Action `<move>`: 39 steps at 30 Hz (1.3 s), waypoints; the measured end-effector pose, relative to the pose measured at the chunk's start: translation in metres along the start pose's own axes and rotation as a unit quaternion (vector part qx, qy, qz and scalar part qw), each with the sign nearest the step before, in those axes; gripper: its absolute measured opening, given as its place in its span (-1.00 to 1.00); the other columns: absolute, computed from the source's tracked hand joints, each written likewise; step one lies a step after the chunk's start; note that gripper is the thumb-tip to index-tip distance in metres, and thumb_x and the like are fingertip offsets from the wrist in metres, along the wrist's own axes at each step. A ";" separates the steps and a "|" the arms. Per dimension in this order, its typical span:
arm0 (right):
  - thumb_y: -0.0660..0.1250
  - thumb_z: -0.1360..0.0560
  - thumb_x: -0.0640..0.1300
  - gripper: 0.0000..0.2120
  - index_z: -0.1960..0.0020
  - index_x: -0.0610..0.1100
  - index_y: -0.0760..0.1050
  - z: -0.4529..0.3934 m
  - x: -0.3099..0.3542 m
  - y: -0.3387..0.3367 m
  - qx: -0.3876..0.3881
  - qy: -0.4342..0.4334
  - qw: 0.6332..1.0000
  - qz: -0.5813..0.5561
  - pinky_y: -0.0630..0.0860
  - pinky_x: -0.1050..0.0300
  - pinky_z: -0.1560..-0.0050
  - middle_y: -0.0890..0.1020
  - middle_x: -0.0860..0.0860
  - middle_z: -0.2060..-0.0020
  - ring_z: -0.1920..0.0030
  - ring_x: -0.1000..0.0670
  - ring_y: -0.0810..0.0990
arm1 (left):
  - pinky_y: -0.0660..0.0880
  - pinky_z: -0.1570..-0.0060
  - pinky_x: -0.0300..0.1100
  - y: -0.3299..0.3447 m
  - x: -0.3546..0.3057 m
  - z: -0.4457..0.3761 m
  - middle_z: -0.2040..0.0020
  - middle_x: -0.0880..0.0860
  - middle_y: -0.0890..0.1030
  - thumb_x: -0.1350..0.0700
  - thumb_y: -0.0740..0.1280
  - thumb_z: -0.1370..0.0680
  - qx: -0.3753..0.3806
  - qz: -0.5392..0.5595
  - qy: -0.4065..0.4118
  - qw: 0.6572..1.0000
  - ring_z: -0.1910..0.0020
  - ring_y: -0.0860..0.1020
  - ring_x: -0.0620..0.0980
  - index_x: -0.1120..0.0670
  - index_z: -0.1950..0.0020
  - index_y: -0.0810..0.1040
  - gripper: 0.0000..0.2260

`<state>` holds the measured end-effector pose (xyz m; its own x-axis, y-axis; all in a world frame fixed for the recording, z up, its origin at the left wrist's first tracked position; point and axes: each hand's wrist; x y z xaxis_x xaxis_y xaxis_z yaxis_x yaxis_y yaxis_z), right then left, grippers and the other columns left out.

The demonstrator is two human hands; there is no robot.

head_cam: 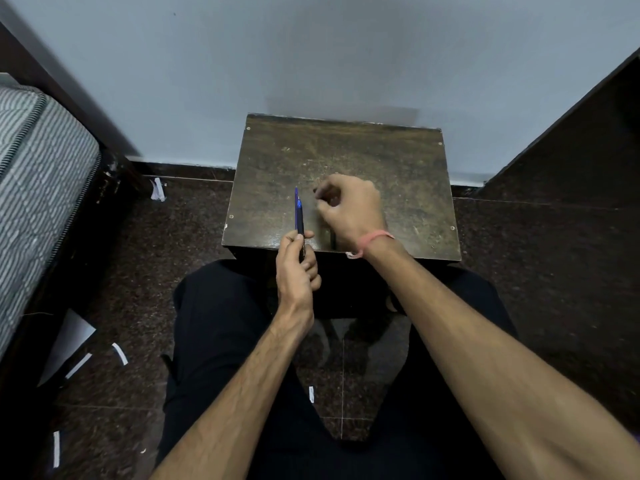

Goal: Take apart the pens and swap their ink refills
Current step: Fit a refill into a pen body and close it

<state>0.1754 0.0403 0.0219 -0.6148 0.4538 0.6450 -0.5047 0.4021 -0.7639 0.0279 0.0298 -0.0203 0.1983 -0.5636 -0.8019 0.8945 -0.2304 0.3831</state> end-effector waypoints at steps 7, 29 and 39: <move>0.39 -0.66 -0.30 -0.72 -0.34 -0.10 0.57 0.090 -0.083 -0.048 0.002 0.234 0.795 -0.560 0.74 0.04 0.04 0.77 -0.08 0.00 0.03 -0.02 0.78 | 0.22 0.57 -0.32 0.006 0.017 0.005 0.31 -0.09 0.60 0.15 0.27 -0.78 0.126 -0.176 -0.041 0.975 0.47 0.38 -0.18 0.14 -0.18 0.69 -0.80; 0.29 -0.70 -0.37 -0.68 -0.37 -0.10 0.57 0.105 -0.101 -0.059 0.039 0.209 0.781 -0.587 0.71 0.01 -0.17 0.72 -0.07 -0.10 -0.25 -0.09 0.67 | 0.49 0.37 -0.28 0.005 0.041 0.016 0.04 -0.03 0.81 0.04 0.37 -0.77 0.212 -0.302 0.007 0.930 0.29 0.58 -0.17 -0.12 -0.28 0.75 -0.83; 0.37 -0.68 -0.19 -0.84 -0.24 -0.18 0.65 0.103 -0.095 -0.048 0.047 0.203 0.796 -0.568 0.71 0.07 -0.06 0.75 -0.11 -0.03 -0.04 0.01 0.75 | 0.45 0.39 -0.33 0.005 0.041 0.014 0.00 -0.02 0.83 0.08 0.40 -0.76 0.222 -0.269 0.019 0.937 0.36 0.56 -0.20 -0.01 -0.26 0.77 -0.83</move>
<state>0.1956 -0.1041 -0.0052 0.5076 0.0682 0.8589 -0.6502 0.6843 0.3300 0.0354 -0.0059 -0.0450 -0.2123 -0.2445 -0.9461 0.6161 -0.7850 0.0646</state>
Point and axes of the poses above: each hand's wrist, its own z-axis away from the middle knuckle, its own y-axis out of the palm, x = y × z
